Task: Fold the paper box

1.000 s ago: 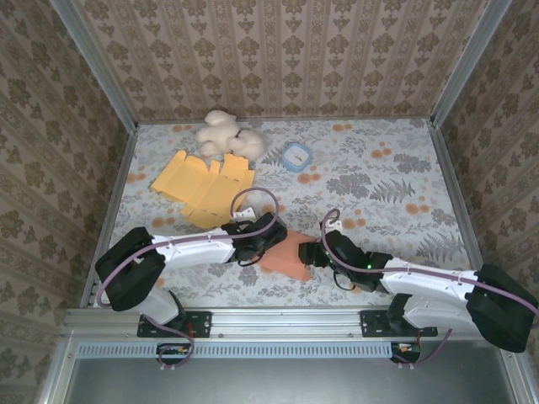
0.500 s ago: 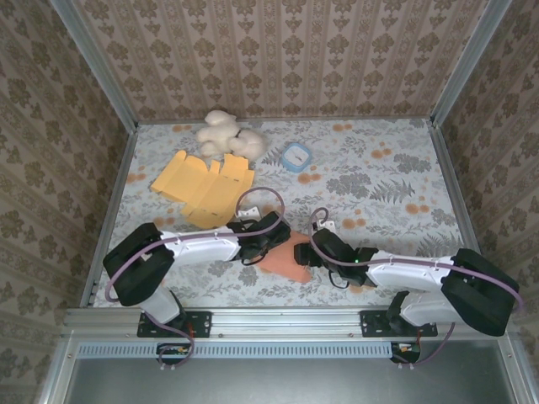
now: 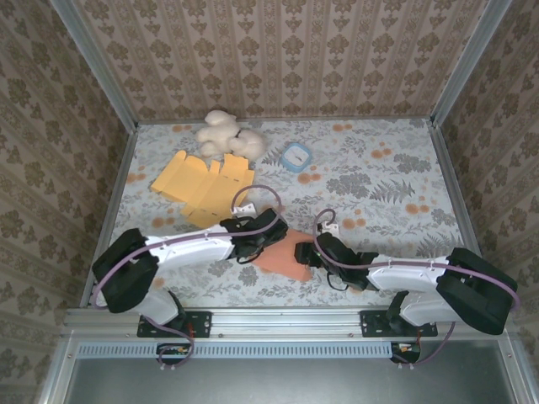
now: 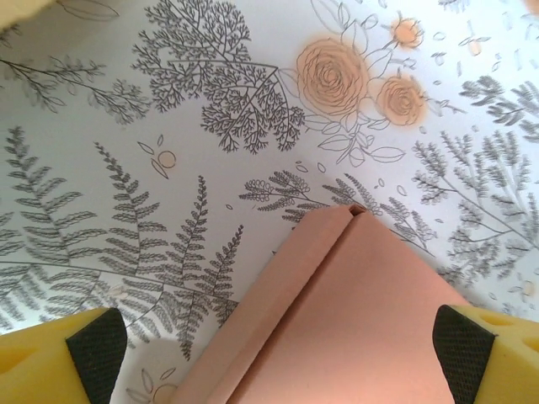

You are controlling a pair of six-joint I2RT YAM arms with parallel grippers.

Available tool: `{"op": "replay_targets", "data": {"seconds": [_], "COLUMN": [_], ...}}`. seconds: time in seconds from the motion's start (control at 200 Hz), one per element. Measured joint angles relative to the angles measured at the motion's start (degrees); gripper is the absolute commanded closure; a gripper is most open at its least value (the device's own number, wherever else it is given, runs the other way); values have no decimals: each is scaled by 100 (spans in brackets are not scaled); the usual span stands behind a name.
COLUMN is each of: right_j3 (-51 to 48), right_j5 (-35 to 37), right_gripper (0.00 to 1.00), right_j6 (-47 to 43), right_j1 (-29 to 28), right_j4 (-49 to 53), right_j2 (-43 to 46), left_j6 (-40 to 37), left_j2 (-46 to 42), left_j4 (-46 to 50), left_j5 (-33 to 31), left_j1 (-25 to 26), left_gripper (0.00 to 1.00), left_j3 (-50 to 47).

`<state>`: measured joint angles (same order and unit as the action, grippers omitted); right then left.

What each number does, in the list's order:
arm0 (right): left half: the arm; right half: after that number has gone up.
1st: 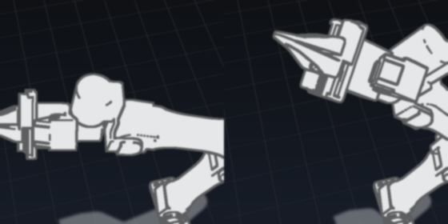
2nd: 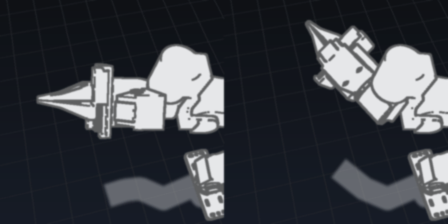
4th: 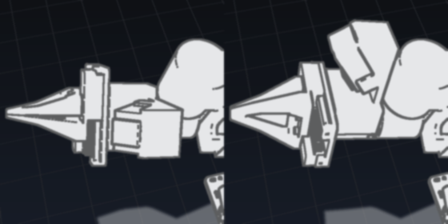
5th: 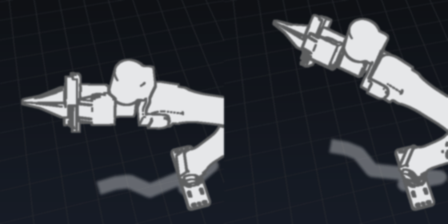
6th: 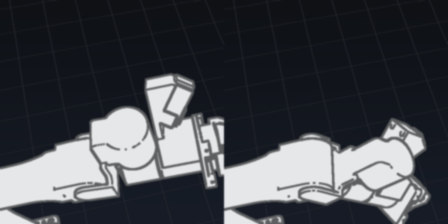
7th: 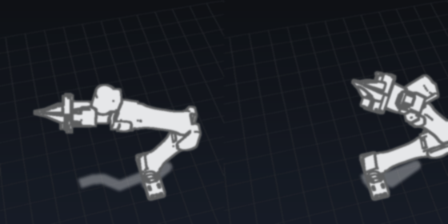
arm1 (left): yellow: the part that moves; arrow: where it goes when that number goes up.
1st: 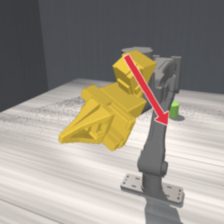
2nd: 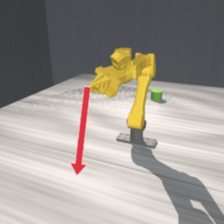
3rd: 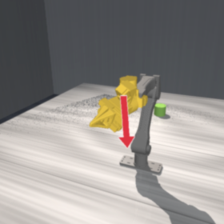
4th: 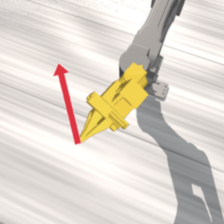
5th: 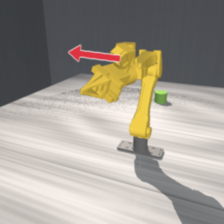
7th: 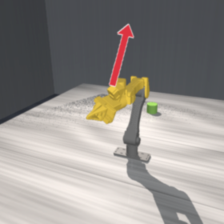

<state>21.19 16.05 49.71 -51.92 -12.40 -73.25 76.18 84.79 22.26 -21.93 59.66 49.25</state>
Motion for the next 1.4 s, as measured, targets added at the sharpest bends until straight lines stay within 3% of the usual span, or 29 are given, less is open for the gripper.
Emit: {"op": "replay_targets", "data": {"seconds": [0.375, 0.715, 1.4], "right_j3": [-214, -236, -236], "right_j5": [-4, -7, -4], "right_gripper": [24, 25, 25], "right_j6": [422, 612, 715], "right_j1": [-50, -85, -85], "right_j4": [-125, -118, -120], "right_j2": [223, 407, 396], "left_j6": [-83, -168, 0], "left_j2": [-686, -485, -328], "left_j4": [-109, -203, -308], "left_j5": [-44, -127, 98], "left_j1": [466, 476, 769], "left_gripper": [3, 3, 14], "left_j3": [-809, -813, -619]}}
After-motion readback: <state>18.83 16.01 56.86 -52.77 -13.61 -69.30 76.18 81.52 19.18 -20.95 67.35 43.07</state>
